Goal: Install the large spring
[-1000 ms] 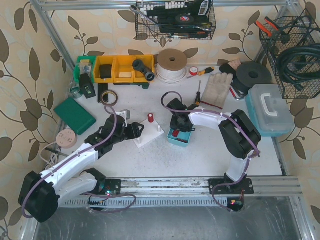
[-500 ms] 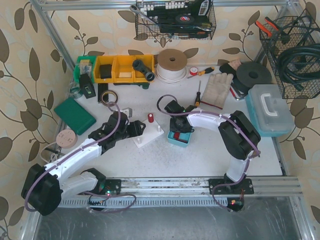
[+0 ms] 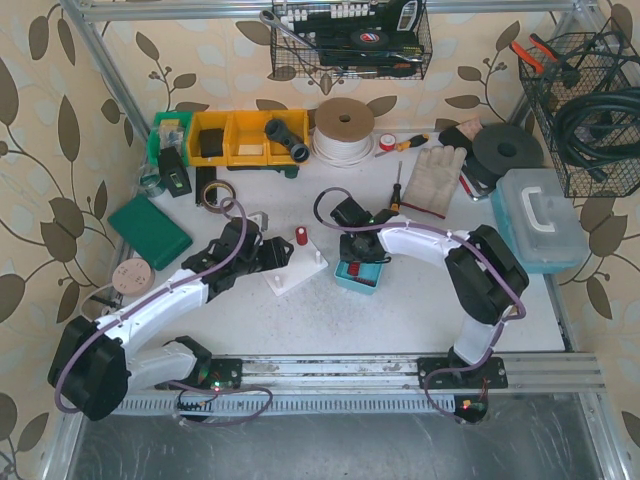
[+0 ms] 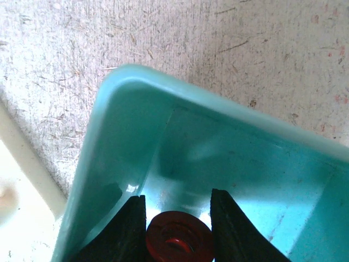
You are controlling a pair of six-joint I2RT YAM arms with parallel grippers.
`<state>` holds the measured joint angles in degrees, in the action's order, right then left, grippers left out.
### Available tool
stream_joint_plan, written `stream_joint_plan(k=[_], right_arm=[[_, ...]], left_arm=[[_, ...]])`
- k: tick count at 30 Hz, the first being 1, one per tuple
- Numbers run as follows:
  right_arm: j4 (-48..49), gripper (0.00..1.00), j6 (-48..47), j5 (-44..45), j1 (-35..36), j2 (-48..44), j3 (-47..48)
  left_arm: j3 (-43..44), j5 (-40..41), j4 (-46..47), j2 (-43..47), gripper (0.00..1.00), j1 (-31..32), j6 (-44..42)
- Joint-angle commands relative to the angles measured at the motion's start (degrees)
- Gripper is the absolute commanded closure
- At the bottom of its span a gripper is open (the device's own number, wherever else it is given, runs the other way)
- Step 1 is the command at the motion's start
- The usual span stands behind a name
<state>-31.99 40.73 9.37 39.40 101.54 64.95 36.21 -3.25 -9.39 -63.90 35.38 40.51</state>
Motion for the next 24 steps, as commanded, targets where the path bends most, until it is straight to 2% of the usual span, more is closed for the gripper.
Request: stream_joint_plan(k=[1, 24], right_arm=[[-0.77, 0.99, -1.43, -0.46, 0.4, -2.36, 0.43], [-2.61, 1.0, -7.56, -0.01, 0.42, -10.04, -0.35]], left_arm=[[2.29, 0.3, 0.42, -0.6, 0.35, 0.35, -0.87], [0.5, -0.64, 2.03, 2.13, 0.35, 0.31, -0.96]])
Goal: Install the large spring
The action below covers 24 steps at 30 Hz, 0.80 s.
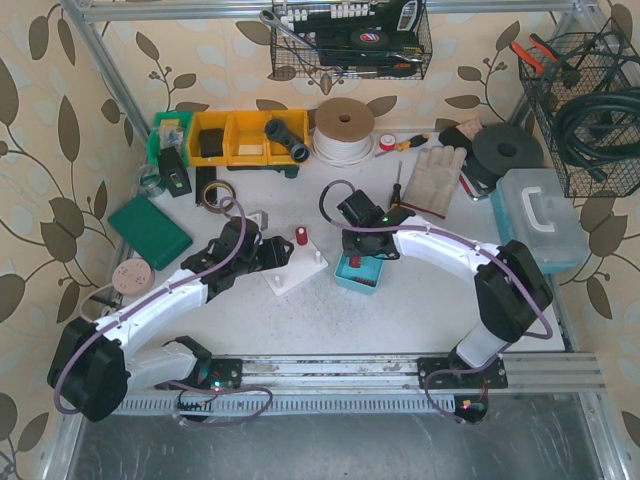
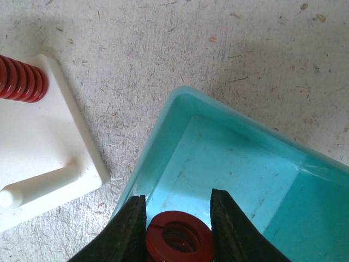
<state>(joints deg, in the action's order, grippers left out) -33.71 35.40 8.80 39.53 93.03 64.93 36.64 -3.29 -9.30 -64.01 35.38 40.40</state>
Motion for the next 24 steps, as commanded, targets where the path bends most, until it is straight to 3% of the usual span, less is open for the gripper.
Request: stream_joint_plan(k=[1, 4, 8, 11, 13, 17, 24], right_arm=[[-0.84, 1.0, -2.4, 0.67, 0.29, -1.84, -0.56], [0.3, 1.0, -3.12, 0.4, 0.29, -3.13, -1.44], [2.33, 1.0, -3.55, -3.0, -1.06, -5.88, -2.81], [4.34, 1.0, -1.44, -8.1, -3.65, -9.22, -4.66], [3.89, 1.0, 0.55, -11.21, -5.35, -11.09, -4.99], [2.82, 1.0, 5.09, -14.25, -7.49, -15.8, -5.67], [6.82, 1.0, 13.16, -24.61, -14.97, -22.74, -9.62]], left_arm=[[-0.06, -0.87, 2.18, 2.44, 0.35, 0.35, -0.93], [-0.39, -3.37, 3.5, 2.66, 0.36, 0.33, -1.35], [1.18, -14.17, 6.65, 1.3, 0.37, 0.37, -2.43], [0.21, -20.18, 15.08, -0.01, 0.38, 1.54, 3.5], [0.51, -20.31, 20.7, -0.63, 0.38, 4.19, 7.36], [6.03, -17.27, 21.78, -4.13, 0.38, 10.72, 7.82], [10.43, -20.79, 29.85, -11.92, 0.39, 13.92, 12.06]])
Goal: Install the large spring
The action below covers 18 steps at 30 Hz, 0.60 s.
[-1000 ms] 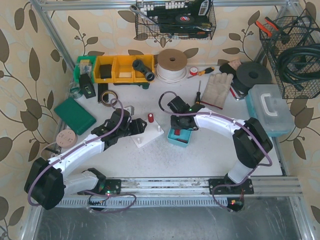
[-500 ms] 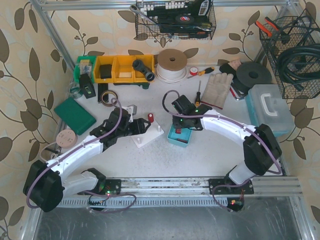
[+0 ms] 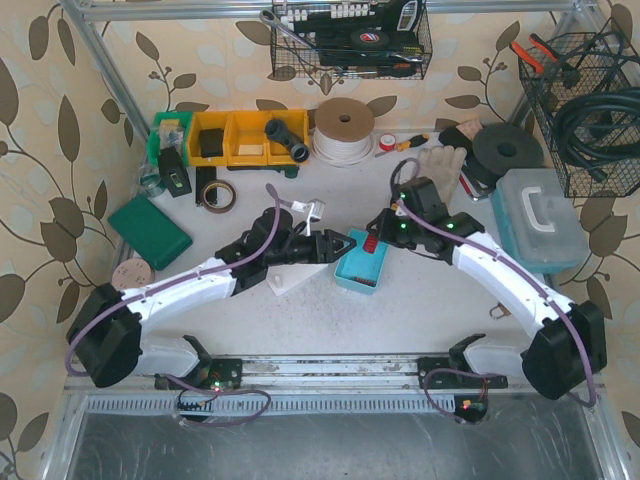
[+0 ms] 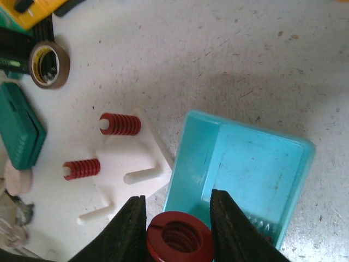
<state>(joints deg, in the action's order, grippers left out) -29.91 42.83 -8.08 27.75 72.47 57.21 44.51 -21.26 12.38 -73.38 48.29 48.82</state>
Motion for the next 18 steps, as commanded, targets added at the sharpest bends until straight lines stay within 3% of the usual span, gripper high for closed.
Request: stream_joint_plan(k=[1, 18], right_arm=[[3.05, 1.0, 5.91, -8.84, -3.84, -2.5, -2.0], [4.99, 1.0, 0.76, -19.44, -7.06, -3.84, -0.95]], left_arm=[[3.13, -2.97, 8.89, -3.16, 0.39, 1.46, 4.04], [10.56, -4.89, 4.11, -10.38, 0.38, 3.56, 3.48]])
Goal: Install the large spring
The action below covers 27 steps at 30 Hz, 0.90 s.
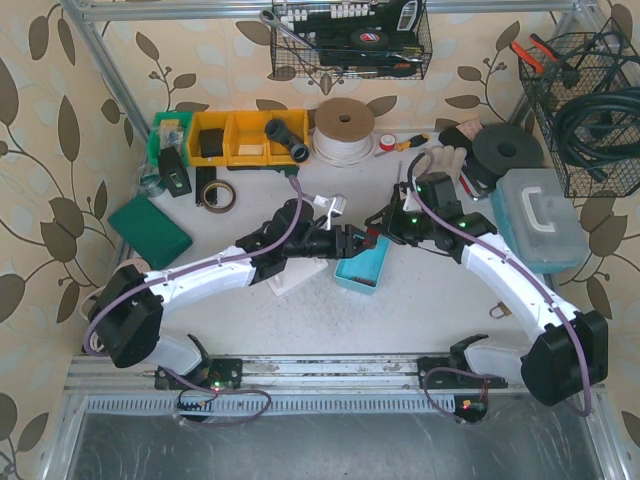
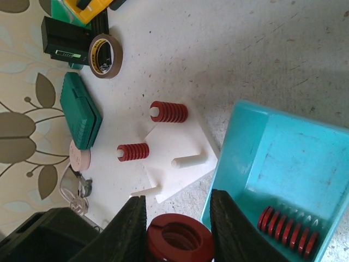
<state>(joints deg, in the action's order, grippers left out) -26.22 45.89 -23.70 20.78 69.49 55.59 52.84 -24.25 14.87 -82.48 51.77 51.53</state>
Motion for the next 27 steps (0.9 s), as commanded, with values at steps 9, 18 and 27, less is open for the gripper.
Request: stream_joint_plan(k=[9, 18, 27], right_arm=[[0.45, 1.0, -3.61, -2.14, -0.07, -1.84, -0.03], [1.26, 1.0, -4.76, -1.45, -0.02, -1.95, -0.23], [2.0, 1.0, -5.31, -0.74, 0.0, -2.98, -1.29]], left_arm=[[1.12, 0.02, -3.99, 1.56, 0.37, 0.09, -1.65], [2.13, -2.01, -0.65, -1.29, 0.36, 0.0, 0.76], [2.34, -2.82, 4.71, -4.6, 0.35, 0.0, 4.17]])
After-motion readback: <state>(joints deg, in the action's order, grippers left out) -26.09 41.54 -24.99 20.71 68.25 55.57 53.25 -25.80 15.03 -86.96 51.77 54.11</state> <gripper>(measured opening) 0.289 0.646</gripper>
